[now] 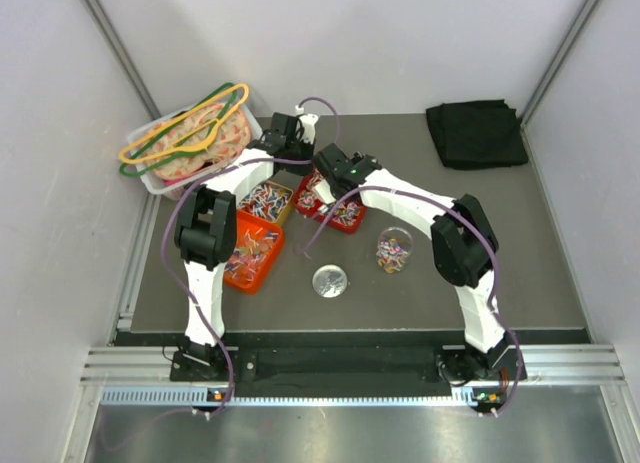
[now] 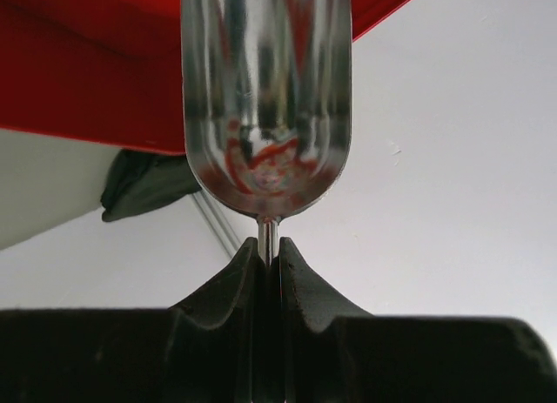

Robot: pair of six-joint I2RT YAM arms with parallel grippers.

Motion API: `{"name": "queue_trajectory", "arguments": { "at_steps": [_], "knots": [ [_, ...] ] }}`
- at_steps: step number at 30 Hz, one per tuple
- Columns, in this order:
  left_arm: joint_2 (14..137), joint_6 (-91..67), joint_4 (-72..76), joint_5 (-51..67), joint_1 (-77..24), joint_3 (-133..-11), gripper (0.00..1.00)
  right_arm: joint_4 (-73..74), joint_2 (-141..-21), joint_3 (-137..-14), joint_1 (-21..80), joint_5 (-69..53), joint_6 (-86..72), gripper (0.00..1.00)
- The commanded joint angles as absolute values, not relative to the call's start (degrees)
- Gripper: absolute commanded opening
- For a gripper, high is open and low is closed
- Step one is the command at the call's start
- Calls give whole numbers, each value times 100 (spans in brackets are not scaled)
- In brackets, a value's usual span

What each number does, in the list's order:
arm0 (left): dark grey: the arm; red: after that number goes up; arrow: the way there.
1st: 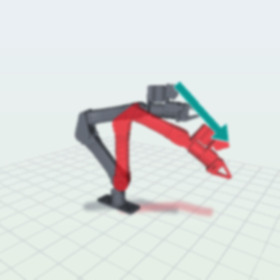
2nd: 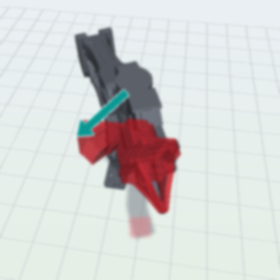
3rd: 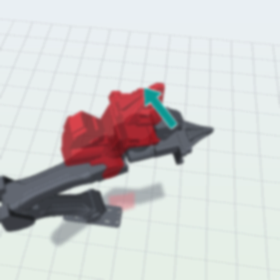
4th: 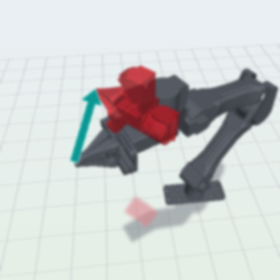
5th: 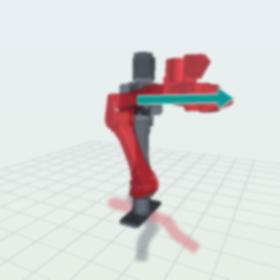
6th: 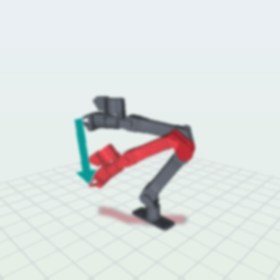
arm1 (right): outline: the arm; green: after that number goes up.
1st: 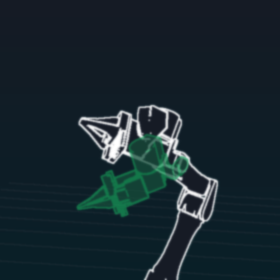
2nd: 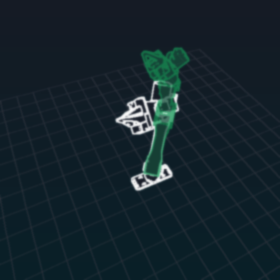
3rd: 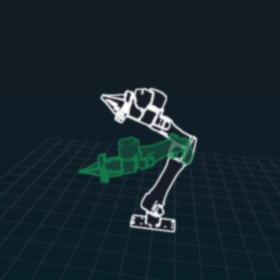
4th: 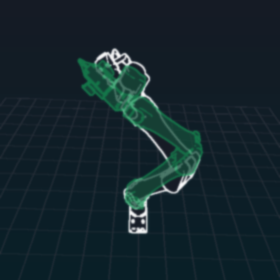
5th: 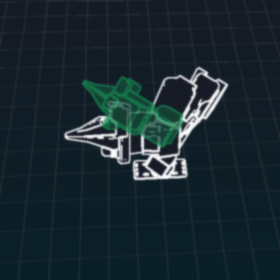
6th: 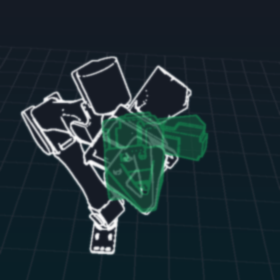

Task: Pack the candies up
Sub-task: Scoop the fake candies from the storage box.

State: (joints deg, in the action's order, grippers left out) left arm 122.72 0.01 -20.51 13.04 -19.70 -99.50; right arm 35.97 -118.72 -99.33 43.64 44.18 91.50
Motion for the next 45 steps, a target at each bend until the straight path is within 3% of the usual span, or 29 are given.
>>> {"name": "queue_trajectory", "arguments": {
  "at_steps": [1, 21, 27, 45],
  "knots": [
    [11566, -123, -1521, 1819, -1995, -9958, 0, 4086, -12094, -10502, 4421, 4000, 8640, 0],
    [11443, -141, -1477, 2092, -1995, -9967, 0, 3780, -12085, -9659, 4597, 3367, 8464, 0],
    [11470, -132, -1468, 2179, -1995, -9949, 0, 4912, -12418, -10414, 4632, 2769, 7718, 0],
    [11795, -140, -1195, 2100, -2039, -9694, 0, 4008, -12401, -9431, 4553, 2794, 8181, 0]
  ]
}}
